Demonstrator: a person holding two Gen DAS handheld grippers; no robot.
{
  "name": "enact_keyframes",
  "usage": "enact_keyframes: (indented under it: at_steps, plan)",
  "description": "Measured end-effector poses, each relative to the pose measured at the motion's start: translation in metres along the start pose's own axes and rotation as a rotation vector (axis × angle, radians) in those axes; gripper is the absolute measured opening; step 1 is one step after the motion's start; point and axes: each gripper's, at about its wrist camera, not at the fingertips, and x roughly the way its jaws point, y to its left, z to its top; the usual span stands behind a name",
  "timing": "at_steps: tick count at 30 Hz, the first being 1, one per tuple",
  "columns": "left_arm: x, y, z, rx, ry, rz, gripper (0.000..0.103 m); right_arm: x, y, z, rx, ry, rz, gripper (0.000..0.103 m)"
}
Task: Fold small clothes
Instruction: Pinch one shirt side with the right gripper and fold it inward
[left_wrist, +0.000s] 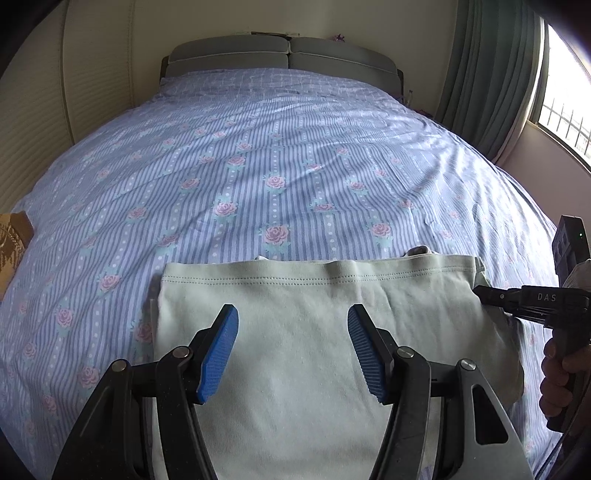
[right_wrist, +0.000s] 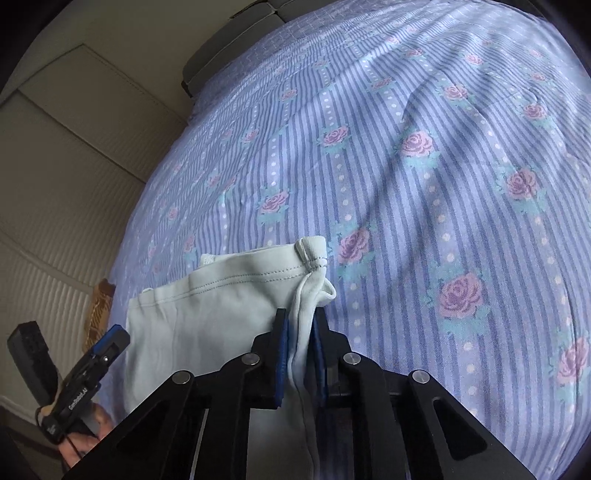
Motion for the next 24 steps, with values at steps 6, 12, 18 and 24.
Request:
enact_keyframes:
  at_steps: [6,12,18,24]
  plan:
    - [-0.017,0.015,0.006,-0.002,-0.011,0.013,0.061,-0.017,0.033,-0.005,-0.034,-0.060,-0.099,0.010]
    - [-0.037,0.049,0.009,-0.036,-0.013,0.045,0.061,-0.030,0.098,-0.005,-0.100,-0.091,-0.275,0.010]
    - [-0.060,0.101,0.006,-0.104,-0.034,0.069,0.061,-0.018,0.174,-0.016,-0.193,-0.100,-0.372,0.010]
    - [-0.077,0.153,-0.003,-0.179,-0.045,0.089,0.061,0.017,0.241,-0.036,-0.250,-0.088,-0.381,0.010]
